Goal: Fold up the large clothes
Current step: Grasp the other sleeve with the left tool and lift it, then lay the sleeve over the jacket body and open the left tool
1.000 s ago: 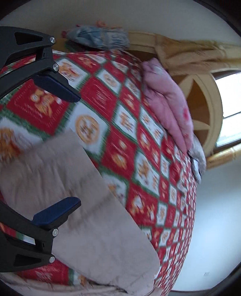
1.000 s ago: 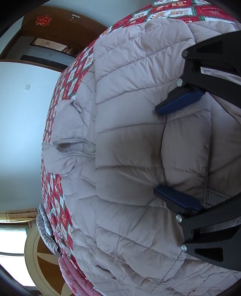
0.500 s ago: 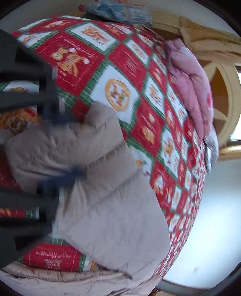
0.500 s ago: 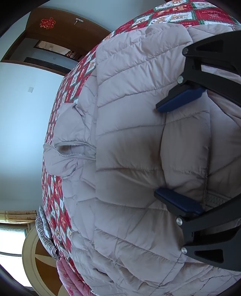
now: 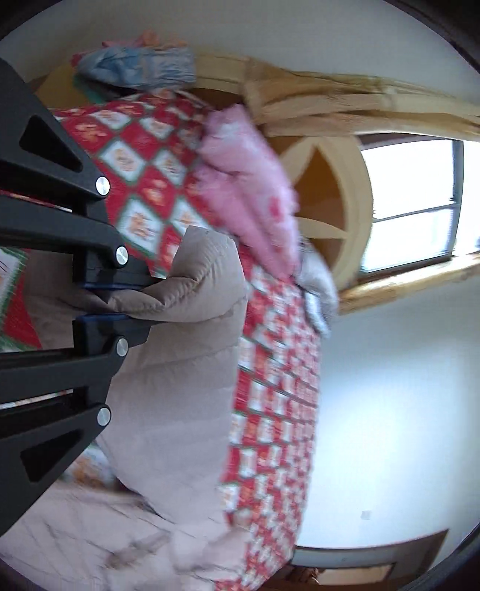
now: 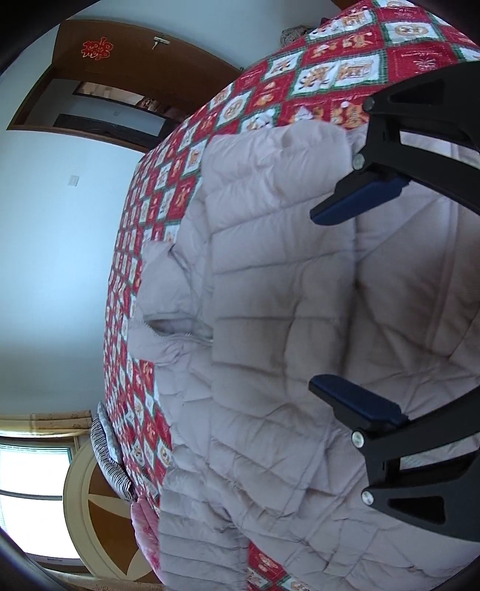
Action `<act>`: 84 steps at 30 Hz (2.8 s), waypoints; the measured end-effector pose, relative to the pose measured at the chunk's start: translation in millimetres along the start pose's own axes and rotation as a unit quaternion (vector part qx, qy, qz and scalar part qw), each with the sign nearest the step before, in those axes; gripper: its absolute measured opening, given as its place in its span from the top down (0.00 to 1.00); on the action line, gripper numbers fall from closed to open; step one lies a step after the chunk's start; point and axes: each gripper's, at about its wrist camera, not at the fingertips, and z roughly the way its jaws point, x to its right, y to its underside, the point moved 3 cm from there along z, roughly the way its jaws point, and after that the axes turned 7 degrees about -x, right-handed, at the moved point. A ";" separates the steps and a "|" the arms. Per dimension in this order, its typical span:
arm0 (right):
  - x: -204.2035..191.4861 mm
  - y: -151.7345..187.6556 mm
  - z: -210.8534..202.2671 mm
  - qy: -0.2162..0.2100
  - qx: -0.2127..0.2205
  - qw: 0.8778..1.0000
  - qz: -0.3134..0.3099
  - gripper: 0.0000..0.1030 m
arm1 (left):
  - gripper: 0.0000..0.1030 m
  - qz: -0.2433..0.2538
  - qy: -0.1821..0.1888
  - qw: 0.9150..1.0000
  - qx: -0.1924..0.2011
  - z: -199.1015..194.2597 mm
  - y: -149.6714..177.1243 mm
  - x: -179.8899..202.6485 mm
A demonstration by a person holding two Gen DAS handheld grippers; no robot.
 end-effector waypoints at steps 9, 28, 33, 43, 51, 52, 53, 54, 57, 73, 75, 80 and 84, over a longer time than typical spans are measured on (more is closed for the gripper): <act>26.0 19.9 -14.5 -0.007 0.008 0.999 0.030 0.17 | 0.92 0.096 0.123 0.986 0.062 -71.8 -50.2 136.9; 64.0 49.0 2.3 -0.031 -0.004 0.996 0.089 0.17 | 0.92 0.242 0.224 0.943 0.038 -81.0 17.0 405.2; 61.9 53.2 8.1 -0.029 -0.010 0.995 0.092 0.17 | 0.91 0.249 0.230 0.940 0.023 -65.3 29.1 431.3; 59.4 55.3 14.1 -0.018 -0.020 0.996 0.087 0.15 | 0.21 0.251 0.221 0.941 0.059 -61.5 43.5 431.9; 61.8 50.0 2.8 -0.016 -0.011 0.995 0.095 0.16 | 0.21 0.218 0.188 0.957 0.032 -18.1 46.4 368.8; 61.2 46.3 -5.2 -0.020 0.001 0.995 0.100 0.16 | 0.21 0.213 0.178 0.960 0.024 -7.4 47.4 359.0; 59.4 41.3 -11.7 -0.029 0.012 0.994 0.104 0.16 | 0.21 0.204 0.170 0.964 0.013 4.9 47.5 348.2; 55.3 33.5 -18.0 -0.044 0.021 0.993 0.104 0.16 | 0.21 0.196 0.165 0.967 0.004 14.3 47.9 340.1; 40.5 7.0 -18.9 -0.084 0.019 0.991 0.099 0.16 | 0.21 0.164 0.151 0.974 -0.029 42.0 48.9 316.3; 47.7 -9.9 15.8 -0.124 -0.040 0.984 0.124 0.91 | 0.21 0.061 0.142 0.985 -0.074 79.4 27.0 244.2; 54.4 -2.9 22.7 -0.113 -0.058 0.984 0.125 0.91 | 0.21 0.049 0.146 0.985 -0.081 82.8 25.9 244.9; 64.5 2.0 12.2 -0.057 -0.040 0.989 0.128 0.43 | 0.21 0.054 0.162 0.982 -0.080 78.3 21.5 268.9; 67.4 -14.2 -31.0 -0.006 0.043 0.988 0.145 0.40 | 0.21 0.065 0.177 0.981 -0.053 71.9 8.3 290.3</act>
